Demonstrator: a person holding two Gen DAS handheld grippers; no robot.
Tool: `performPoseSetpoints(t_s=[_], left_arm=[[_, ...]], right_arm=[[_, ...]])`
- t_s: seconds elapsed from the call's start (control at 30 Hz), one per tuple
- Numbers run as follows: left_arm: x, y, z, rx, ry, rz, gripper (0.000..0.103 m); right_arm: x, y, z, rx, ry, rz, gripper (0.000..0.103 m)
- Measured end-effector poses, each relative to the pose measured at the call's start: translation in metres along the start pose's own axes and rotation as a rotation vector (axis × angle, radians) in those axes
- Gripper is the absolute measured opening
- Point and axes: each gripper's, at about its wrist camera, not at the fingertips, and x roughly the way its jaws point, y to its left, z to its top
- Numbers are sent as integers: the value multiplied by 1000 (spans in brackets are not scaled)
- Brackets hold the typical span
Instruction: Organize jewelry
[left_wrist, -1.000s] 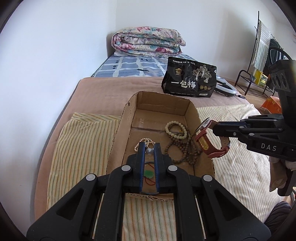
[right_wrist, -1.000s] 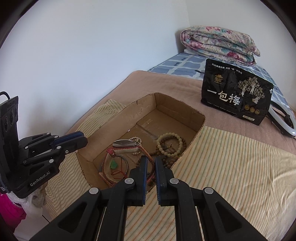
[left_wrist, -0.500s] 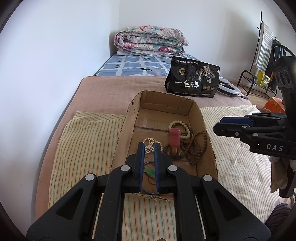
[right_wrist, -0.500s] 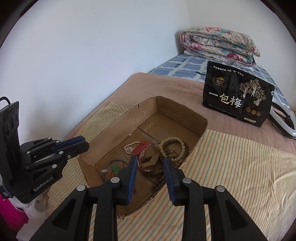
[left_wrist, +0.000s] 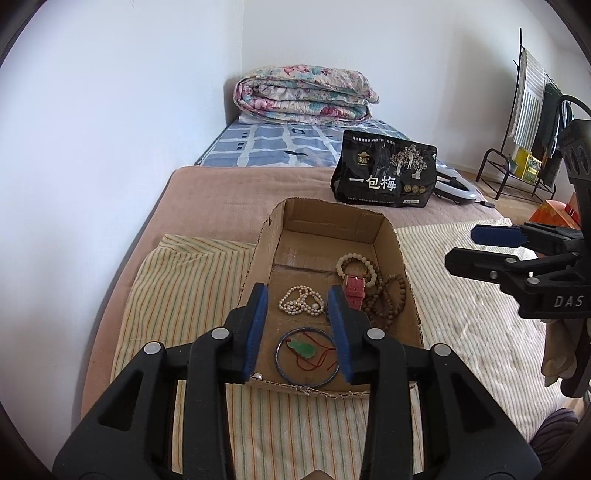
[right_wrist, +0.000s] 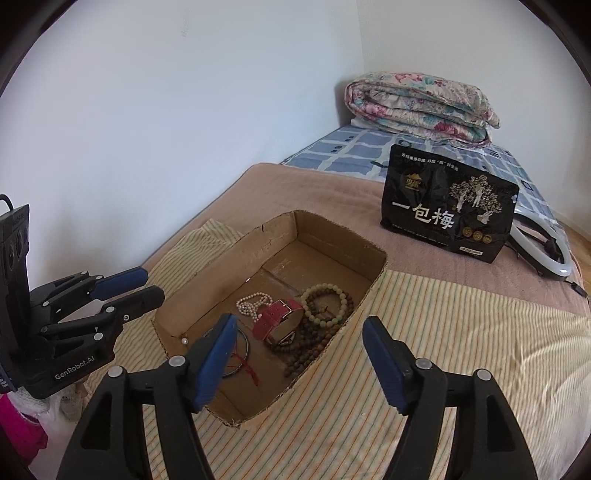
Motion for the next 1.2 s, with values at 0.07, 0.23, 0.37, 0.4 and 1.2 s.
performPoseSetpoints(t_s=[0.07,0.23,0.37,0.4,1.2], left_arm=[[-5,-1,0,0,-7,2,34],[-19,-6,0,-1,-25,17,34],[-33,-9,1,-3,-50,22,46],[-37,-11,1,-1,-56,26,46],[-162,-59,0,-24,-149,121,98]], right_arm=[[-7,-1,0,5,-12,-11,83],[-26,0,1,5,-50,-47,93],[-43,0,0,-6,-81,-76,97],[-47,0,0,-5,-89,-81,97],[-162,-20,-31,69,-264,-136,103]])
